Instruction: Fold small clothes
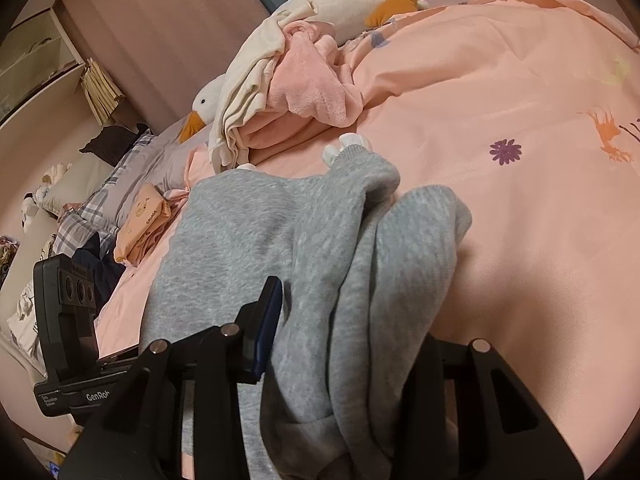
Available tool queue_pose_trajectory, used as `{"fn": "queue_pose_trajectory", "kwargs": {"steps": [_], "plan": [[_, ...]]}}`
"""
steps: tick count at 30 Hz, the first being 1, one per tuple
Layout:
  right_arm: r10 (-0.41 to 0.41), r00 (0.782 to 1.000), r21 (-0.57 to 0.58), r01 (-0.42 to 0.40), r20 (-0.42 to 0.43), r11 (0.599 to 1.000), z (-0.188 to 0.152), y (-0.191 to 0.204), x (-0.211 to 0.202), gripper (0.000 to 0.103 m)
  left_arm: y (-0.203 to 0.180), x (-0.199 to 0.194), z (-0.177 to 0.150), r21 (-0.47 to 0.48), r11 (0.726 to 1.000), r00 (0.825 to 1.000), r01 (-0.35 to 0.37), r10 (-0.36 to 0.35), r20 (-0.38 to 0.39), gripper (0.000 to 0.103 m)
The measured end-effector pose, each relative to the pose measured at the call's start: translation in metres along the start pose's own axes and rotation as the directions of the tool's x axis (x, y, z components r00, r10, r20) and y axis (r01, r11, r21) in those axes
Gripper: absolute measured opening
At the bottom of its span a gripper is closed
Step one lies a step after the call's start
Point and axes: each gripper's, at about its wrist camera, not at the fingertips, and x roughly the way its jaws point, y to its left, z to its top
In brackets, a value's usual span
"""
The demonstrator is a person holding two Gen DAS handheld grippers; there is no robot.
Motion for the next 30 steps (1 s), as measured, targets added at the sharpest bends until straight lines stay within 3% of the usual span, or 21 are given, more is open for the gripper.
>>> {"fn": "queue_pose_trajectory", "kwargs": {"steps": [17, 30], "plan": [[-0.003, 0.998, -0.094, 0.009, 0.061, 0.995, -0.002, 0.026, -0.015, 0.025, -0.001, -0.012, -0.003, 0.004, 1.0, 0.999, -0.009, 0.008, 0.032, 0.063], [0.053, 0.993, -0.161, -0.036, 0.103, 0.986, -0.007, 0.055, -0.029, 0.023, 0.0, -0.031, -0.01, -0.012, 1.0, 0.998, -0.009, 0.01, 0.057, 0.061]]}}
